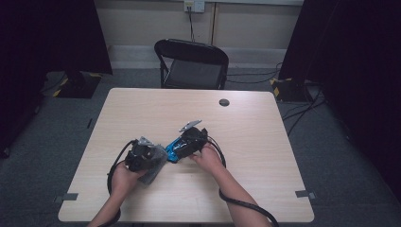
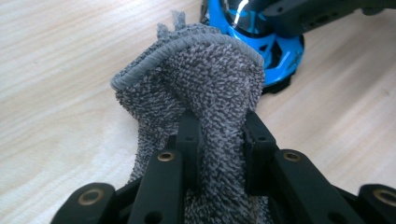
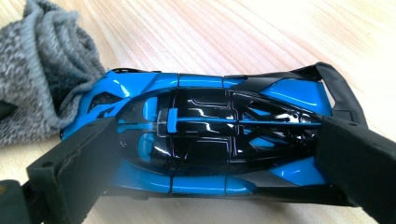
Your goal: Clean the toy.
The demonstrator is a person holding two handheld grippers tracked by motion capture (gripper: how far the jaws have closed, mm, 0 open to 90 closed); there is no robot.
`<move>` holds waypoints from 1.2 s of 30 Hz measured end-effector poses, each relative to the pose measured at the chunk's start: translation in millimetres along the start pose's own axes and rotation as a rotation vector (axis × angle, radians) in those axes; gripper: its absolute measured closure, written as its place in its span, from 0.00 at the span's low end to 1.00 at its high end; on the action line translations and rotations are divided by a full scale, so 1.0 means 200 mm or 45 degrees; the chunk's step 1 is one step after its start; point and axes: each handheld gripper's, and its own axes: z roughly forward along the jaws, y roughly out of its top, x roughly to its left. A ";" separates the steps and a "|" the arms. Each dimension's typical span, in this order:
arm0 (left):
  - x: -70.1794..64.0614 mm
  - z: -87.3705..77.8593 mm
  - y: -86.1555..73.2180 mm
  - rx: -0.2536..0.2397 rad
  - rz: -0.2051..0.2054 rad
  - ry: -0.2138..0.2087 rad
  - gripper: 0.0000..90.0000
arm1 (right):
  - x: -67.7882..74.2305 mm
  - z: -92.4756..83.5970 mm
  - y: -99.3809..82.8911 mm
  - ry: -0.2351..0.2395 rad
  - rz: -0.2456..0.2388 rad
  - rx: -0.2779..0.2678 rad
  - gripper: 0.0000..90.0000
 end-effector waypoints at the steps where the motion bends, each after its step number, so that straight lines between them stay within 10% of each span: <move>1: 0.00 0.00 0.00 0.003 0.006 0.000 0.81 | 0.00 0.00 0.00 0.000 0.002 0.001 0.00; 36: -0.18 0.02 0.01 0.016 0.063 -0.149 0.81 | 0.01 0.00 0.00 0.000 0.000 0.001 0.00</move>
